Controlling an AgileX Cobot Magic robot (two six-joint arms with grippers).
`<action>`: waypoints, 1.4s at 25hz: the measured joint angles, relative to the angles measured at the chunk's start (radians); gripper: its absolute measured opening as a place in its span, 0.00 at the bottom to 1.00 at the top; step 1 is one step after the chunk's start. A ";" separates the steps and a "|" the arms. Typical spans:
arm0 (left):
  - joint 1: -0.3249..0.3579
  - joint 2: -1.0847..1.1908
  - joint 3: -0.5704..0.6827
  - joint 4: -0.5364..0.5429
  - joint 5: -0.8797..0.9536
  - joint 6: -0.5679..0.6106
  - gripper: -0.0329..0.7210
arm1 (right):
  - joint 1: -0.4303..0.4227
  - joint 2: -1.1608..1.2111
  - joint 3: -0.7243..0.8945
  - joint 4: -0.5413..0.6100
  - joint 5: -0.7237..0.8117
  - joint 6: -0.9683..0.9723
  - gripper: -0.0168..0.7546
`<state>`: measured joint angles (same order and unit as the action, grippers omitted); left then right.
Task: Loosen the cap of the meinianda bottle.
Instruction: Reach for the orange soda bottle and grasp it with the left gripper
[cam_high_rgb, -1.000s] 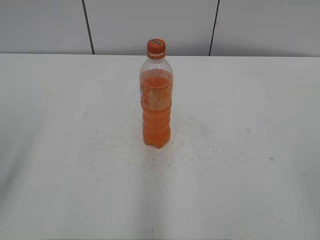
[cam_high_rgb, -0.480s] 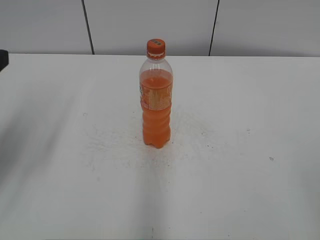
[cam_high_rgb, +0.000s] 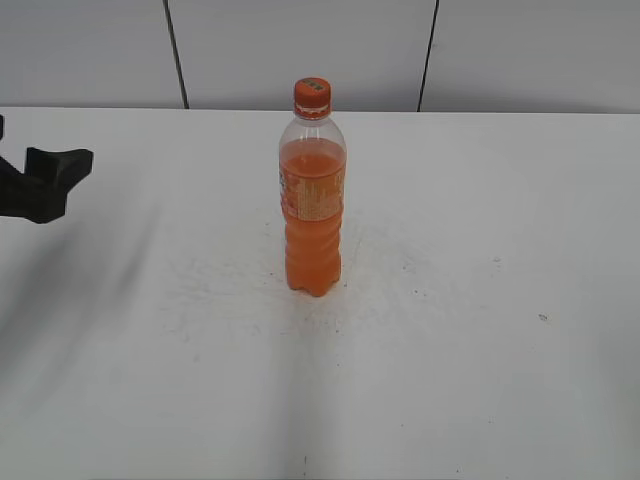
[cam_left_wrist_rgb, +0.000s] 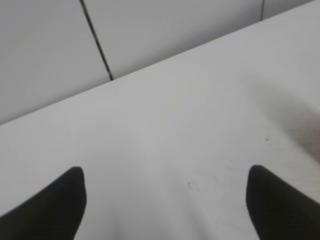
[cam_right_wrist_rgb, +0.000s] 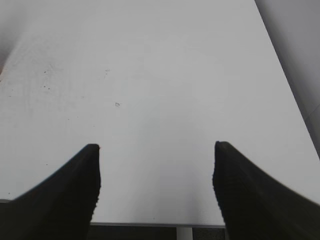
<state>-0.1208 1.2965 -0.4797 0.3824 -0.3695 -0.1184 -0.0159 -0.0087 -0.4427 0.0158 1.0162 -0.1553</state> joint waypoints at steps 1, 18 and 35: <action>0.000 0.032 -0.017 0.060 -0.004 -0.037 0.83 | 0.000 0.000 0.000 0.000 0.000 0.000 0.71; 0.000 0.446 -0.257 0.923 -0.451 -0.571 0.83 | 0.000 0.000 0.000 0.000 0.000 0.000 0.71; -0.051 0.744 -0.434 1.029 -0.652 -0.570 0.83 | 0.000 0.000 0.000 0.000 0.000 0.000 0.71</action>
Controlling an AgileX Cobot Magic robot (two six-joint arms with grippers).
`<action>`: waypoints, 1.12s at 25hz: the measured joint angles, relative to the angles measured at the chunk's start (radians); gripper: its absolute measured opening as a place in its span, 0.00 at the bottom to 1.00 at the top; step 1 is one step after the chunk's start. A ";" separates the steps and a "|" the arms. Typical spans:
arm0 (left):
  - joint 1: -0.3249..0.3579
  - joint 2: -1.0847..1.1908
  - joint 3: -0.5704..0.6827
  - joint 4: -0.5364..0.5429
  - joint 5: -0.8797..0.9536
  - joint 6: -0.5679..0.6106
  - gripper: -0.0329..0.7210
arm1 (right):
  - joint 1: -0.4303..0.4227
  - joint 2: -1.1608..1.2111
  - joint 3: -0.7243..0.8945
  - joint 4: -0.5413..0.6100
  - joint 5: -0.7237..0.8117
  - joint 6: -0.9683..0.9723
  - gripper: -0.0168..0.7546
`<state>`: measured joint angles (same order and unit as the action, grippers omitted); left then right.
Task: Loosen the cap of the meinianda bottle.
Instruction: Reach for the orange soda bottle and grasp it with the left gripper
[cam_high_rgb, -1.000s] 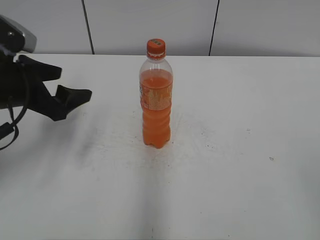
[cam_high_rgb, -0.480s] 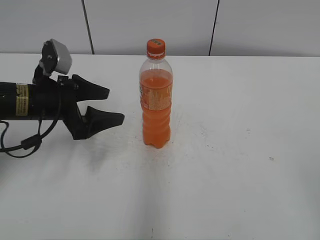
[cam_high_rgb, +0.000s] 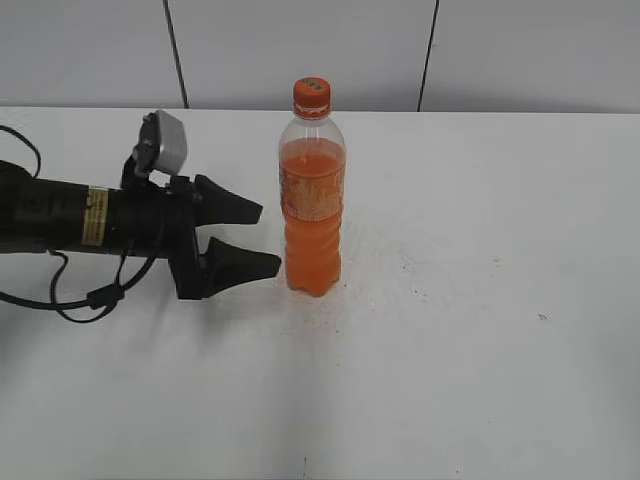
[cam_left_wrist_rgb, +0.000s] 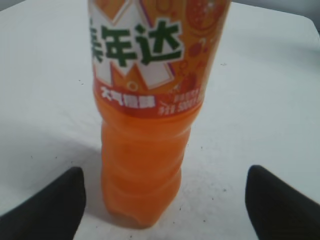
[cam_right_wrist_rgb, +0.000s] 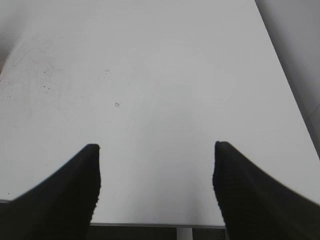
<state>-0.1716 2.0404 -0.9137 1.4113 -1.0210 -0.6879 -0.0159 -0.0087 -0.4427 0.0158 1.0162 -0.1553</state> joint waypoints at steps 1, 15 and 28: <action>-0.010 0.010 -0.014 0.000 0.000 0.000 0.83 | 0.000 0.000 0.000 0.000 0.000 0.000 0.71; -0.071 0.092 -0.148 -0.016 0.031 0.002 0.83 | 0.000 0.000 0.000 0.000 0.000 0.000 0.70; -0.133 0.092 -0.207 -0.059 0.105 0.002 0.83 | 0.000 0.000 0.000 0.000 0.000 0.000 0.70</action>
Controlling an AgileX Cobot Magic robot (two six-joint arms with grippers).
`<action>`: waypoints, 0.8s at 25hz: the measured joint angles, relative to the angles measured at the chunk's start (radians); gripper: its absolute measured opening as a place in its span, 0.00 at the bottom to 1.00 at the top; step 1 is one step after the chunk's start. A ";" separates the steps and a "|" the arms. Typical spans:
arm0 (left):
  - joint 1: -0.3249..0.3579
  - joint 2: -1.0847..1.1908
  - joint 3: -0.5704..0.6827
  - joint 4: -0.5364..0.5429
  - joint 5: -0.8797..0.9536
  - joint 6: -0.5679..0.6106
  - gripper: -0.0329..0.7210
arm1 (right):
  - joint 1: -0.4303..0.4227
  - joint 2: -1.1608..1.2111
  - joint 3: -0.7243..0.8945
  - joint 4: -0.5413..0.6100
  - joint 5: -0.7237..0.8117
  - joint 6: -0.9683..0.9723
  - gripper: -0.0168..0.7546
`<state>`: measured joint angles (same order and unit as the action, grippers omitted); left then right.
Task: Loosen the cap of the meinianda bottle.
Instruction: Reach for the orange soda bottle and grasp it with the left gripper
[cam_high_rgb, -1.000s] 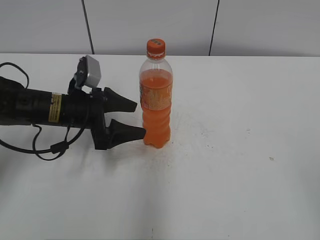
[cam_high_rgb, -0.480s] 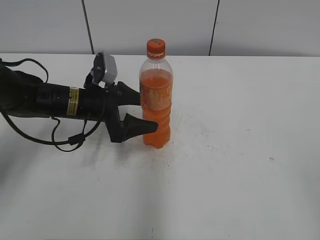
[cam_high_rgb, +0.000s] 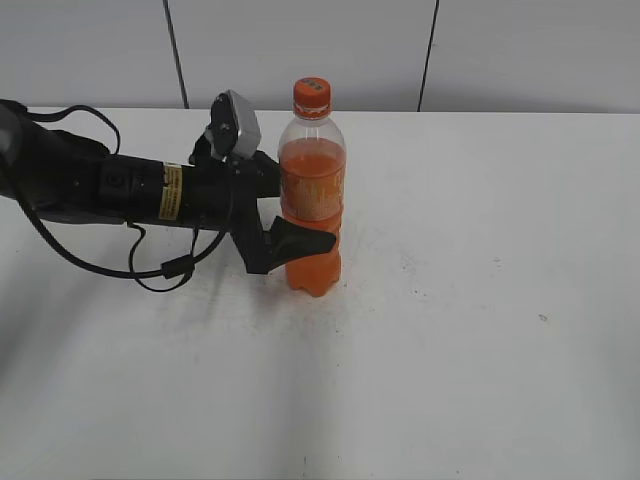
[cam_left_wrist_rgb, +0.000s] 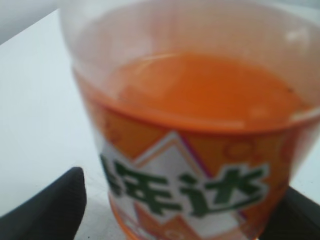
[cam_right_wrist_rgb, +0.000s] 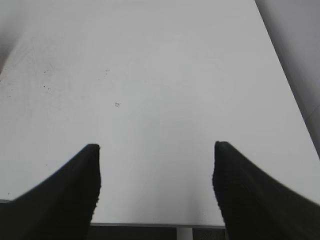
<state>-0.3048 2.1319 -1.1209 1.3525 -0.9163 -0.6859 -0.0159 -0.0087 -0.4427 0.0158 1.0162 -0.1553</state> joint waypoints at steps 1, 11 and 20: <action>0.000 0.000 0.000 -0.001 0.000 0.000 0.83 | 0.000 0.000 0.000 0.000 0.000 0.000 0.70; -0.003 0.000 0.000 -0.004 -0.004 0.000 0.61 | 0.000 0.000 0.000 0.000 0.000 0.000 0.70; -0.003 0.000 0.000 -0.004 -0.004 0.000 0.61 | 0.000 0.038 -0.071 0.000 0.055 0.031 0.70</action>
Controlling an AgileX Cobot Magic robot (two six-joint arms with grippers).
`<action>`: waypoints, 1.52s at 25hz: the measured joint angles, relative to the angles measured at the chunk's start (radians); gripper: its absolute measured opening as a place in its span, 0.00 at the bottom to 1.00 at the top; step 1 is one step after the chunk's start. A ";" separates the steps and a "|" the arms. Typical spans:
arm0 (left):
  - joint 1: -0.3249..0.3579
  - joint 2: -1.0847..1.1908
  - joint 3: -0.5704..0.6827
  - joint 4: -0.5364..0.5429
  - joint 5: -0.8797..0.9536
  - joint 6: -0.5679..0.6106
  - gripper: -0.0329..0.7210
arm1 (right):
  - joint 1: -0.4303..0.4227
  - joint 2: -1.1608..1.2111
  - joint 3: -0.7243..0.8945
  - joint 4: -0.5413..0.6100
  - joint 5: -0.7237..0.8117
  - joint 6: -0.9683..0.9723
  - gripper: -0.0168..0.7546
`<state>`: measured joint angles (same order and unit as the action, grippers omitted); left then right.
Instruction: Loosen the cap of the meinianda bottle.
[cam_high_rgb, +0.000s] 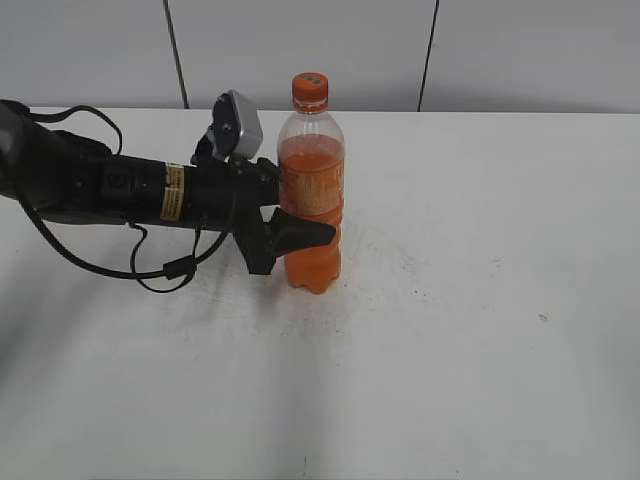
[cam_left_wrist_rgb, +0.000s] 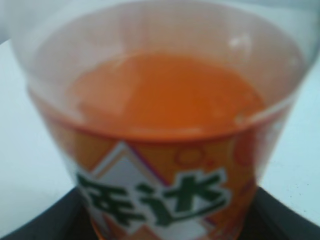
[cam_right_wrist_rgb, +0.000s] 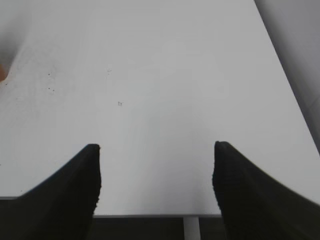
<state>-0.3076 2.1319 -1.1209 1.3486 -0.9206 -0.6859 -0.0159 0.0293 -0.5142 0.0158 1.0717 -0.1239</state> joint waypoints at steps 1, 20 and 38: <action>0.000 0.000 0.000 0.000 0.000 0.000 0.61 | 0.000 0.038 -0.027 0.000 0.027 0.024 0.70; 0.000 0.000 0.000 0.000 -0.001 0.000 0.61 | 0.000 0.936 -0.623 0.004 0.143 0.074 0.67; 0.000 0.000 0.000 0.000 -0.003 0.000 0.61 | 0.000 1.412 -1.000 0.037 0.147 0.060 0.67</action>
<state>-0.3076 2.1319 -1.1209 1.3486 -0.9238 -0.6859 -0.0159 1.4416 -1.5139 0.0525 1.2182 -0.0637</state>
